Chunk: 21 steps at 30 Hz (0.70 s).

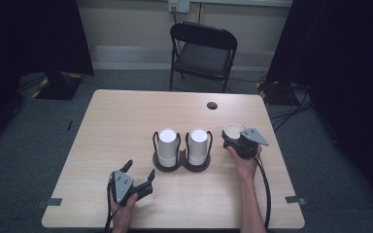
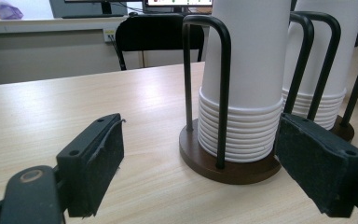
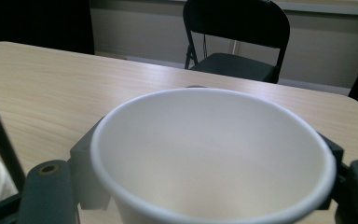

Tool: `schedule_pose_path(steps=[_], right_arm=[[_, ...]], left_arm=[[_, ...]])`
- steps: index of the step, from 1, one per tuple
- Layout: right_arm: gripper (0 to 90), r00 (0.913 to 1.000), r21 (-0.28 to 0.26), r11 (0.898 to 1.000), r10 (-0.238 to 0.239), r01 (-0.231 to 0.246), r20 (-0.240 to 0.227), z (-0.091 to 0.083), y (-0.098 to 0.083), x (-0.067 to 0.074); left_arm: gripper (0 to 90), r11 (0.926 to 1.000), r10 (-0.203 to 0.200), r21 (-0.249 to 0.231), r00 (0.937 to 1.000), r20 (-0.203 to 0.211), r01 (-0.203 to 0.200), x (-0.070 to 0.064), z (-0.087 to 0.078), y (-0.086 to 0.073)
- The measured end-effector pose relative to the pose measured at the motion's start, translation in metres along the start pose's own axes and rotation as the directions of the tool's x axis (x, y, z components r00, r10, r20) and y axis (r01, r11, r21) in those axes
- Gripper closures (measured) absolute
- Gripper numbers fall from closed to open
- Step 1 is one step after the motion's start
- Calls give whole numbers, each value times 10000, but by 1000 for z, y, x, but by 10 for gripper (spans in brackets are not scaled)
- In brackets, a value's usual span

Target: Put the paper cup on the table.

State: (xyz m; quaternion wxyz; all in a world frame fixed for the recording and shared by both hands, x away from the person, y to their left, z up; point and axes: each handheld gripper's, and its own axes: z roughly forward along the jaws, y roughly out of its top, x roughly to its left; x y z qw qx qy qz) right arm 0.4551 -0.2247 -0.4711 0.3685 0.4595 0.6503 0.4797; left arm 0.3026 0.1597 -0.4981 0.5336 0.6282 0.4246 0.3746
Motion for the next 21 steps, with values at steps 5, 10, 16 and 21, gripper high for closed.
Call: schedule_pose_path(steps=[5,10,16,21], right_arm=[[232,10000,186,9998,77,-78,48,6,-2,-2],[230,9999,239,9997,98,-99,75,12,-9,-3],[228,9997,194,9997,112,-116,200,13,-12,-3],[222,9997,496,9986,180,-187,150,7,-16,-3]], left_arm=[[157,9999,-81,-62,9998,-159,80,0,-1,0],[156,9999,-137,-43,9994,-330,135,0,-1,0],[158,9995,-297,-65,9988,-379,295,1,-1,0],[158,9997,-239,-51,9985,-486,237,0,-1,0]])
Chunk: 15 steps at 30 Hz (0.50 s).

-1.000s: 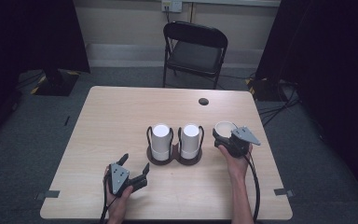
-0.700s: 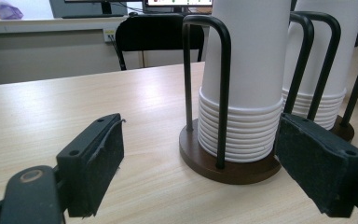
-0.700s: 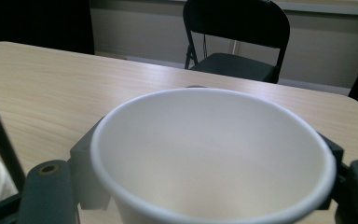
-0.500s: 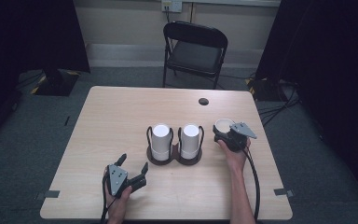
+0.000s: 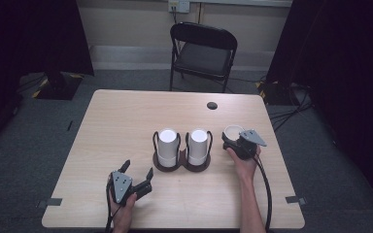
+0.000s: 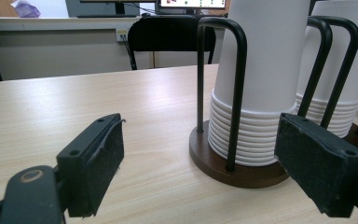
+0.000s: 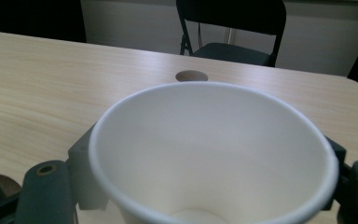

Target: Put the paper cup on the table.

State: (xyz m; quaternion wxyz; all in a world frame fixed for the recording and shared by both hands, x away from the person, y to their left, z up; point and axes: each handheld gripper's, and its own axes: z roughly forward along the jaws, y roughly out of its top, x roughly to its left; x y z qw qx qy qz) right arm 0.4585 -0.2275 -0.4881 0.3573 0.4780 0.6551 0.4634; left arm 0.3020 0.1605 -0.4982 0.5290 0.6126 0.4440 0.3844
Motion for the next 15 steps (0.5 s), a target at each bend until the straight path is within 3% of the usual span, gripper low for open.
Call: schedule_pose_path(steps=[5,11,15], right_arm=[[222,10000,707,9975,-1,0,9,-1,-5,-1],[158,9995,739,9970,230,-215,-194,-3,-4,-1],[138,9989,1068,9935,424,-400,-201,-8,-4,1]], left_arm=[[158,10000,-29,67,10000,20,29,0,0,0],[158,9999,-104,-23,9999,-4,104,0,0,0],[156,10000,-48,-27,9999,-99,48,0,0,0]])
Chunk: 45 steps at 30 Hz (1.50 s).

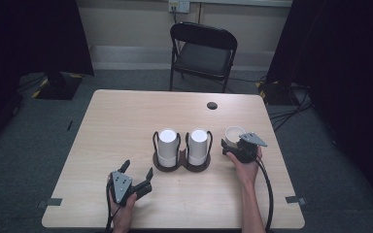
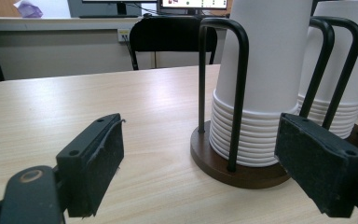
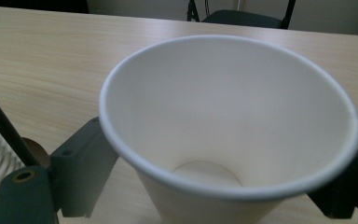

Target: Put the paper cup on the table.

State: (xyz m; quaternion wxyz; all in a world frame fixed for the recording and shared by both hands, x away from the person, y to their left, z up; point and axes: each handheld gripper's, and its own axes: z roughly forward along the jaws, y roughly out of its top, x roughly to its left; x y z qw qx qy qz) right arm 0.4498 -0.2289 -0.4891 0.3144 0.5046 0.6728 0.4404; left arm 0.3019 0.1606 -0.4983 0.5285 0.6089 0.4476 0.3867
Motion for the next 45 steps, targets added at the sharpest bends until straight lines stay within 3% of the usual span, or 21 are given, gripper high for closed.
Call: schedule_pose_path(steps=[15,23,30,31,37,45], right_arm=[[140,9992,-589,9980,243,-224,323,-33,-3,2],[143,9963,-930,9926,812,-784,267,-53,-11,7],[138,9977,-1441,9877,648,-613,197,-70,-16,19],[138,9980,-1504,9877,484,-419,396,-75,-15,23],[137,9998,-1959,9806,40,-6,170,-89,-15,38],[137,9998,-2252,9743,-13,54,183,-102,-25,54]], left_arm=[[155,9999,160,-2,9999,9,-160,-2,0,0],[156,9999,135,-23,9990,-431,-136,-3,-1,0],[155,9999,119,-14,9983,-578,-120,-4,-1,0],[155,9999,129,21,9980,-625,-128,-4,0,0],[154,9999,104,50,9972,-741,-101,-4,-1,0],[154,9999,111,125,9969,-779,-101,-4,-1,0]])
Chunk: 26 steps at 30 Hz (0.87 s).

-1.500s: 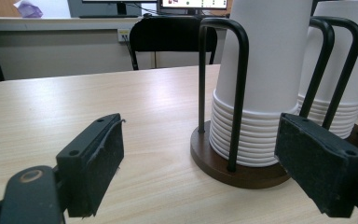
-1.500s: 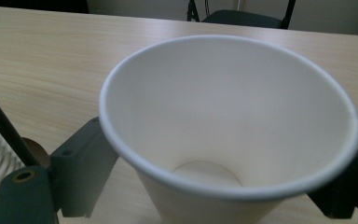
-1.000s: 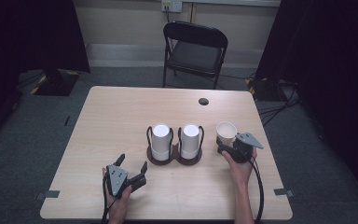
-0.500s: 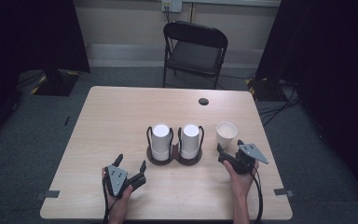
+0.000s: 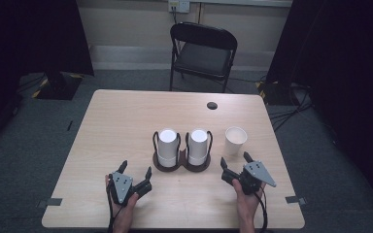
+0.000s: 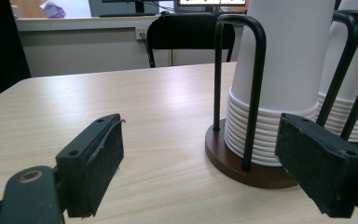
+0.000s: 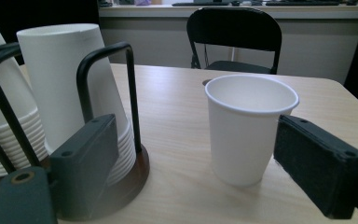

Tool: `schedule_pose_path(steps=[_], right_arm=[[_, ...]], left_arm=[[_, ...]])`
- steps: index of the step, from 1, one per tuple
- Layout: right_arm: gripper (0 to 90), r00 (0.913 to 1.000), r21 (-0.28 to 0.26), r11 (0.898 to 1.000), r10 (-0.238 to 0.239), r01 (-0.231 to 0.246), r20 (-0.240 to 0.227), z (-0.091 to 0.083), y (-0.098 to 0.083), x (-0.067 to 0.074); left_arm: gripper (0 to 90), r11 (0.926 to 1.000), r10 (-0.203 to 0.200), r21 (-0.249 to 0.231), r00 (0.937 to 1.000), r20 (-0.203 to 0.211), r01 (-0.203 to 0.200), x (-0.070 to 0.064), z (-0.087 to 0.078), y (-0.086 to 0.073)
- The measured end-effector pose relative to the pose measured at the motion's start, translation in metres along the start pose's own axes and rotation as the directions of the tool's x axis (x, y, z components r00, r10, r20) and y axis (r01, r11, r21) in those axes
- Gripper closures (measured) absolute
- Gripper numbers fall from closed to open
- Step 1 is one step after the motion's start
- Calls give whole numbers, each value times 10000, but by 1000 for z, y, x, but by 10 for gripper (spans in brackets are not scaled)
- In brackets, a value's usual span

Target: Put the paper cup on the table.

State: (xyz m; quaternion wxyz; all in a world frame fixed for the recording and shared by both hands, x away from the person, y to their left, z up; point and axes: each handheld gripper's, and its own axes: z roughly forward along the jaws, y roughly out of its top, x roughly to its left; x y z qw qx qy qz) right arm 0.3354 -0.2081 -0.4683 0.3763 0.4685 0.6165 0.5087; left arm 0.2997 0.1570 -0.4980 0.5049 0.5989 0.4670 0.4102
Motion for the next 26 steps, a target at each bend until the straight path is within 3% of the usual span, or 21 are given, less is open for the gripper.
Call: schedule_pose_path(steps=[15,19,26], right_arm=[[139,9994,-58,9998,-187,188,282,-20,-26,18],[139,9998,-147,9999,6,-3,203,-22,-31,19],[139,9992,0,9995,-309,309,258,-20,-32,22]], left_arm=[[155,10000,12,-28,10000,-57,-12,0,-1,0],[155,10000,-13,-51,10000,-52,13,0,-1,0],[155,10000,-17,-51,10000,25,17,0,-1,0]])
